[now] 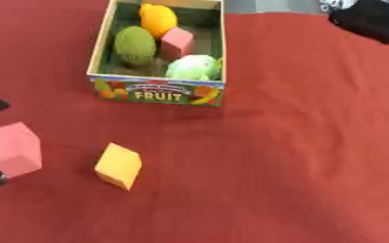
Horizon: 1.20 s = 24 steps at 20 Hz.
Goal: Pick up objects on the table and place them in the box.
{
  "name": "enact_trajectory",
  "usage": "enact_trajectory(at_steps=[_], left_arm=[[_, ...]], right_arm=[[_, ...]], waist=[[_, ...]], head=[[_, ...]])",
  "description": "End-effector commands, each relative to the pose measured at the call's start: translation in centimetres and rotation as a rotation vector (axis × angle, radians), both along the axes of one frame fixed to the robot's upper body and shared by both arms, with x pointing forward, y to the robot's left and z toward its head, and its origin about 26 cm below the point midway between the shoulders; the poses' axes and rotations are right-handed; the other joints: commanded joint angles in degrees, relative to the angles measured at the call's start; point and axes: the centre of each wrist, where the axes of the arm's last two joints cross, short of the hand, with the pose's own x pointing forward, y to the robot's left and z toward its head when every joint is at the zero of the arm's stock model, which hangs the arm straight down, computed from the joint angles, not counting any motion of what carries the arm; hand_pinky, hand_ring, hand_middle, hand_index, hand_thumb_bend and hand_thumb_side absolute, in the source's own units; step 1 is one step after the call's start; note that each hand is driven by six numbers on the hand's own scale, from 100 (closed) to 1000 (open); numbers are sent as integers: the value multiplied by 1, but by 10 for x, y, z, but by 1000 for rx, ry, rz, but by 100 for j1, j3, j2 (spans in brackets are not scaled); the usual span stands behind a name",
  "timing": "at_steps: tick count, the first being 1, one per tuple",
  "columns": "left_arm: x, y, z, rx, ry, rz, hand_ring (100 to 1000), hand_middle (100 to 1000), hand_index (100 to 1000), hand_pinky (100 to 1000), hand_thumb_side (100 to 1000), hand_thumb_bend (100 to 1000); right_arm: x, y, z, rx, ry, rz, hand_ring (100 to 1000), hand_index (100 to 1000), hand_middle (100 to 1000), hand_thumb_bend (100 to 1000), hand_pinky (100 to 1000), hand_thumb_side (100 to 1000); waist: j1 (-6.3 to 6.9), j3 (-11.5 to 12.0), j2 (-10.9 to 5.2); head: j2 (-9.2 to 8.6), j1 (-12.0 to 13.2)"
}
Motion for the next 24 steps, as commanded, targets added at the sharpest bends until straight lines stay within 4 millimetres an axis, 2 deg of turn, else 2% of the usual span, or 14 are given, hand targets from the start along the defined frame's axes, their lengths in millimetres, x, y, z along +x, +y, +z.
enact_trajectory(at_steps=[1, 4, 5, 10, 16, 23, 24], left_arm=[[6, 3, 5, 3, -12, 30, 930, 821, 932, 968, 602, 699], [15, 5, 0, 0, -4, 53, 930, 826, 932, 967, 556, 653], [18, 6, -2, 0, -2, 62, 930, 829, 931, 966, 564, 605], [29, 12, -12, 13, 9, 95, 928, 831, 923, 959, 482, 573], [38, 14, -20, 23, 42, 103, 910, 810, 905, 932, 450, 575], [39, 13, -24, 81, 52, 89, 846, 764, 866, 884, 390, 627], [39, 12, -25, 95, 45, 87, 838, 755, 858, 880, 413, 612]], right_arm=[[-4, 1, 8, -6, -21, 4, 829, 871, 754, 100, 843, 463], [-4, 1, 6, -1, -14, 6, 828, 869, 753, 100, 842, 473], [-4, 1, 6, 0, -12, 7, 828, 869, 752, 100, 842, 477], [-3, 2, 4, 9, -3, 10, 827, 869, 751, 100, 841, 489], [-2, 3, 3, 22, 5, 9, 827, 868, 748, 100, 841, 499], [-2, 4, 1, 36, 16, 7, 826, 866, 742, 100, 840, 518], [-2, 4, 0, 37, 19, 8, 826, 867, 742, 100, 841, 521]], waist=[[104, -13, -73], [100, -31, -63], [98, -35, -59], [88, -50, -34], [75, -64, -31], [81, -73, -27], [82, -73, -28]], head=[[19, 11], [18, 17], [16, 19], [2, 27], [-7, 41], [-10, 44], [-13, 42]])
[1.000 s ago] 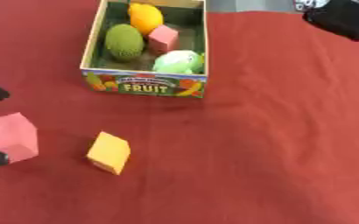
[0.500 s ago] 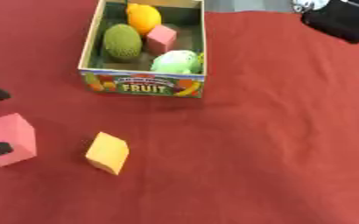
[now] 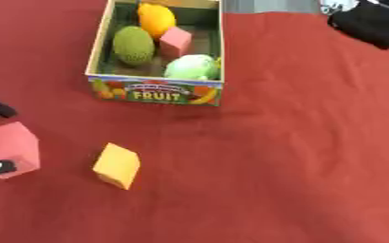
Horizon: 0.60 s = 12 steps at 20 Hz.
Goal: Pick up objects on the table and place them in the box.
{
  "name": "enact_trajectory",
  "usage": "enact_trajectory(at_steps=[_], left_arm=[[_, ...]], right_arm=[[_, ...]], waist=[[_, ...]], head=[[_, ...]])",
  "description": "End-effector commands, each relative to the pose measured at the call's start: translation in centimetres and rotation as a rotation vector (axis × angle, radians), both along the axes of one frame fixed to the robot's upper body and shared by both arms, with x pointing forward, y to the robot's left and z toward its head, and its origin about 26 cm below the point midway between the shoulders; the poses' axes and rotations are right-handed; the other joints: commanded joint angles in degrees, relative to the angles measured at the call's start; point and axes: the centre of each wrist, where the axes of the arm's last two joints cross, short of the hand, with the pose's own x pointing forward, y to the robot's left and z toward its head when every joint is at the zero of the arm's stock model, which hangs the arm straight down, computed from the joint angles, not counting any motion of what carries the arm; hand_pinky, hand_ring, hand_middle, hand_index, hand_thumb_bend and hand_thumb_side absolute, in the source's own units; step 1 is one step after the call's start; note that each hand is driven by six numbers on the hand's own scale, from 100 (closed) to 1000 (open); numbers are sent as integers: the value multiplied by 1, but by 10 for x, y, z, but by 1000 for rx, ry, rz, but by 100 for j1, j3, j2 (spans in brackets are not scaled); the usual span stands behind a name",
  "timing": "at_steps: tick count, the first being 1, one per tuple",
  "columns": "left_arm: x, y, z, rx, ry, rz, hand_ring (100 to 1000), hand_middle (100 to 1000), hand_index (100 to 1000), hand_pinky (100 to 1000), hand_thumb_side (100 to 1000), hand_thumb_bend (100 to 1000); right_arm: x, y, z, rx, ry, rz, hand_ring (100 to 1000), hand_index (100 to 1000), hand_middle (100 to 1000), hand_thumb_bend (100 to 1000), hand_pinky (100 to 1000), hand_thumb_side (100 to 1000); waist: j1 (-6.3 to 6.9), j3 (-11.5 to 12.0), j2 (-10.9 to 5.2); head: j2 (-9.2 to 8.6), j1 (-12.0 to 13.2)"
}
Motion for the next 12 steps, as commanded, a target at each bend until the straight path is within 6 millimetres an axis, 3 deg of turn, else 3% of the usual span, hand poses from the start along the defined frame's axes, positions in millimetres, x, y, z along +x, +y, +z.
enact_trajectory(at_steps=[1, 5, 9, 12], left_arm=[[0, 1, 6, 54, -38, -6, 836, 753, 856, 878, 414, 612], [1, -1, 2, 129, -86, -35, 799, 703, 816, 848, 421, 576], [2, -1, 0, 126, -104, -37, 740, 618, 758, 787, 430, 454], [2, -2, 0, 108, -108, -35, 703, 583, 723, 754, 388, 353]], right_arm=[[-4, 1, 7, -7, -15, 6, 827, 867, 742, 100, 841, 521], [-3, 2, 5, -5, -8, 17, 828, 868, 743, 100, 842, 528], [-3, 2, 3, 0, -1, 22, 829, 869, 743, 100, 843, 536], [-3, 2, 2, 5, 3, 23, 829, 869, 743, 100, 843, 544]], waist=[[83, -7, -33], [79, -12, -37], [74, -8, -37], [76, -5, -38]], head=[[-16, -3], [-19, -6], [-27, -15], [-31, -17]])
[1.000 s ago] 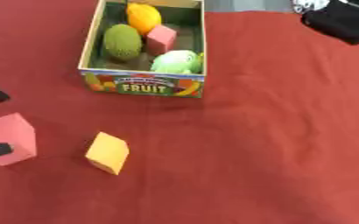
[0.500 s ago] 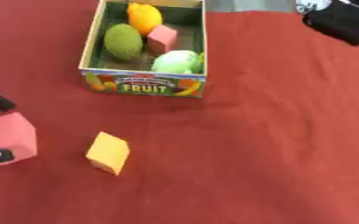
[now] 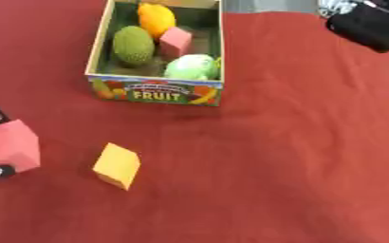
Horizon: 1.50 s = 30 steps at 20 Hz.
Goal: Pick up objects on the table and place them in the box.
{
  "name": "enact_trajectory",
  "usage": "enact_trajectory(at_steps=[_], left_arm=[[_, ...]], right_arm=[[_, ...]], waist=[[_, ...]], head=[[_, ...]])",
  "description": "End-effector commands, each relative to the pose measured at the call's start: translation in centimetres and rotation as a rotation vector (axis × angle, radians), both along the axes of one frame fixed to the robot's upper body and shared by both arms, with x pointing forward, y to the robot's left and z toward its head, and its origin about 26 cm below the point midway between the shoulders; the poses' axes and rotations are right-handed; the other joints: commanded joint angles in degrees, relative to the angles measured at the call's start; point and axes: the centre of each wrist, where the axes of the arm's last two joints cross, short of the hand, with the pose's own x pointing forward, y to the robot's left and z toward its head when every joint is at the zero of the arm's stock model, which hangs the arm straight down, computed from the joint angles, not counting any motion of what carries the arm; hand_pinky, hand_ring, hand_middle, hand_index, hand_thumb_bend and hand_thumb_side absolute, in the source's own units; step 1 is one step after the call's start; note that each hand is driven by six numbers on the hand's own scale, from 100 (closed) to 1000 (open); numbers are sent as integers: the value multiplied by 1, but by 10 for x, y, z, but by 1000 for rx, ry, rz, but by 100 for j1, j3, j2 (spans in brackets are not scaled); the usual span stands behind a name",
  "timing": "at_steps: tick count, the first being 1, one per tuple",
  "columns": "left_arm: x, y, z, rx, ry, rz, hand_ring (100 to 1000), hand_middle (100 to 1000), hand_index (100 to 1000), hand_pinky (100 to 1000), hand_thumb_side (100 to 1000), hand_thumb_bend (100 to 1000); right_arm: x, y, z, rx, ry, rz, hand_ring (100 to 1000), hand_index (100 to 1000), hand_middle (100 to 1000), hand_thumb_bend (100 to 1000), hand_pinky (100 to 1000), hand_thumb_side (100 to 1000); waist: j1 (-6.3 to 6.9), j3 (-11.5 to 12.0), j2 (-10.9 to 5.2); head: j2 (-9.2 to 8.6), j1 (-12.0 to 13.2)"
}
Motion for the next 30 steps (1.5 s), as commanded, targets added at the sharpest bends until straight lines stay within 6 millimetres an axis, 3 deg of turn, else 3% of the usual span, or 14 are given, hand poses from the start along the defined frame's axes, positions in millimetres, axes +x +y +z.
enact_trajectory(at_steps=[1, 6, 11, 15, 19, 25, 30], left_arm=[[-1, 2, 10, -9, -32, 4, 697, 578, 718, 749, 378, 335], [-13, -3, 26, -66, -79, -16, 668, 554, 692, 718, 268, 149], [-45, -12, 74, -108, -233, -76, 662, 549, 686, 716, 256, 115], [-52, -21, 109, -144, -362, -142, 665, 553, 690, 723, 264, 100], [-56, -45, 134, -187, -421, -219, 672, 557, 695, 742, 289, 100], [-29, -88, 157, -351, -437, -329, 673, 566, 706, 744, 349, 100], [18, -119, 146, -393, -422, -382, 674, 572, 713, 745, 421, 100]], right_arm=[[-4, 0, 7, -8, -20, 6, 829, 869, 743, 100, 843, 546], [-4, -2, 5, -5, -16, -1, 830, 869, 743, 100, 844, 549], [-5, -5, 4, -9, -18, -17, 830, 869, 743, 100, 844, 541], [-6, -7, 4, -6, -23, -26, 831, 869, 743, 100, 844, 532], [-6, -6, 6, -3, -32, -18, 831, 868, 742, 100, 844, 518], [-4, 0, 12, 2, -44, 23, 830, 868, 742, 100, 844, 508], [-2, 7, 17, 15, -58, 64, 830, 868, 742, 100, 844, 501]], waist=[[76, -3, -40], [77, -3, -41], [97, 30, -41], [112, 50, -59], [111, 20, -104], [64, -70, -166], [-6, -272, -145]], head=[[-30, -19], [-35, -69], [-40, -202], [-65, -290], [-63, -280], [-134, -217], [-237, -86]])
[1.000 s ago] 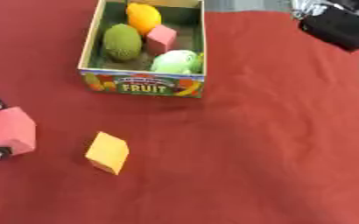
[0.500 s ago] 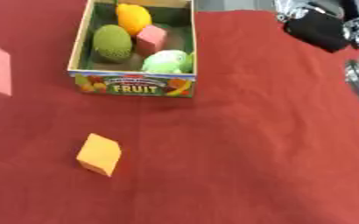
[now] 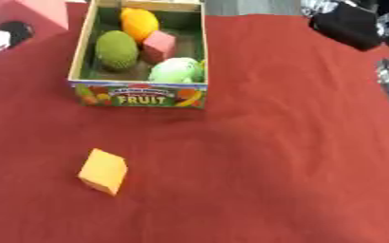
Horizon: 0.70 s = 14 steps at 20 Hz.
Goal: Pick up objects on the table and place them in the box.
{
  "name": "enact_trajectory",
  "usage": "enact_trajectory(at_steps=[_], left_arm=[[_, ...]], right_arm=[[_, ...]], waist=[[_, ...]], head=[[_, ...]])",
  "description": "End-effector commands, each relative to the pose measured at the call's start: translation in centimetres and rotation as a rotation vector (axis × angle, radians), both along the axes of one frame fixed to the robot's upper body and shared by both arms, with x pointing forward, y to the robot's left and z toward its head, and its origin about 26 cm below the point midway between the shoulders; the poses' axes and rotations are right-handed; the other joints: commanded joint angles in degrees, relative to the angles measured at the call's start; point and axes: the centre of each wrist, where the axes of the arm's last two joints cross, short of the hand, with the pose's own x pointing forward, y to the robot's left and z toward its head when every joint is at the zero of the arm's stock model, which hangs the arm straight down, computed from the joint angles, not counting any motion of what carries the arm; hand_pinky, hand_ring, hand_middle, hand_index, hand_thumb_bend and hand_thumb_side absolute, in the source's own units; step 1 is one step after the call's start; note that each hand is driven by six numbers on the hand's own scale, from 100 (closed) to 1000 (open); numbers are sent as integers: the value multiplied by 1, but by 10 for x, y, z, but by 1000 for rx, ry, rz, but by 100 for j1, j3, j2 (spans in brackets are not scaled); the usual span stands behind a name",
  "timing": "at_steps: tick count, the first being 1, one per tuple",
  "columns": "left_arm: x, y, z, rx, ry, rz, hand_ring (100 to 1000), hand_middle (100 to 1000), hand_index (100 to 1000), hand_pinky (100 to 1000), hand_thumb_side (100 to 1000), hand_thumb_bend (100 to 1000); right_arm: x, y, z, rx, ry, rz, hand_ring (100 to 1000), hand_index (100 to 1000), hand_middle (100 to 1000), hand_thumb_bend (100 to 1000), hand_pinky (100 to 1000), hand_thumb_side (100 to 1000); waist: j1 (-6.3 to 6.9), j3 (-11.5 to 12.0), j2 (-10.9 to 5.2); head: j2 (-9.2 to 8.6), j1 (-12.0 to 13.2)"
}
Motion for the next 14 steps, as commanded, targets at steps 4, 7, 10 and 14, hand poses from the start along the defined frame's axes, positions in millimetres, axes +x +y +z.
enact_trajectory(at_steps=[4, 7, 10, 14], left_arm=[[53, -26, -19, -23, -37, -10, 680, 592, 737, 746, 425, 163], [77, -31, -36, -23, -43, 22, 693, 605, 747, 758, 436, 192], [93, -32, -49, -25, -49, 41, 708, 623, 772, 766, 464, 229], [103, -33, -62, 11, -37, 25, 756, 684, 828, 795, 527, 311]], right_arm=[[-2, 8, 14, 3, -44, 59, 830, 868, 743, 100, 844, 497], [-2, 12, 16, 11, -48, 81, 830, 868, 742, 100, 844, 502], [-1, 14, 16, 18, -46, 91, 830, 868, 742, 100, 844, 506], [-1, 14, 15, 28, -43, 92, 831, 868, 742, 100, 843, 513]], waist=[[-70, -229, -110], [-105, -319, -96], [-128, -361, -86], [-132, -365, -74]], head=[[-145, 218], [-145, 286], [-145, 314], [-126, 291]])
